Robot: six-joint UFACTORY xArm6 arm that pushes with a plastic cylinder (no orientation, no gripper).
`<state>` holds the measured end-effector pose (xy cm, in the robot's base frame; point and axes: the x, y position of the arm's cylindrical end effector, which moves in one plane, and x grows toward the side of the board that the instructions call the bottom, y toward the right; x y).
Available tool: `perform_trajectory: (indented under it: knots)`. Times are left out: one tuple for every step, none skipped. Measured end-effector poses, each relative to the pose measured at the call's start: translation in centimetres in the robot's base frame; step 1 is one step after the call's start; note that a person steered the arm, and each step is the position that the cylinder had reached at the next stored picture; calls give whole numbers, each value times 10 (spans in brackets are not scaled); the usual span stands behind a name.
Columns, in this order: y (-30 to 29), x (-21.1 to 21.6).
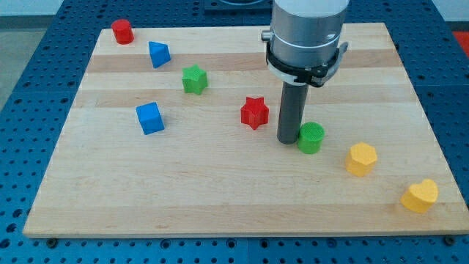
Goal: Place the red star diagonal to the bottom right of the green star
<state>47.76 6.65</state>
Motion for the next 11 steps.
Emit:
perform_trajectory:
  knots:
    - [2,0]
    - [7,0]
    - [10,0]
    - [10,0]
    - [8,-1]
    - [6,-6]
    - [-1,-15]
    - [-8,-17]
    - [-16,-20]
    - [-24,-23]
    - [-34,-24]
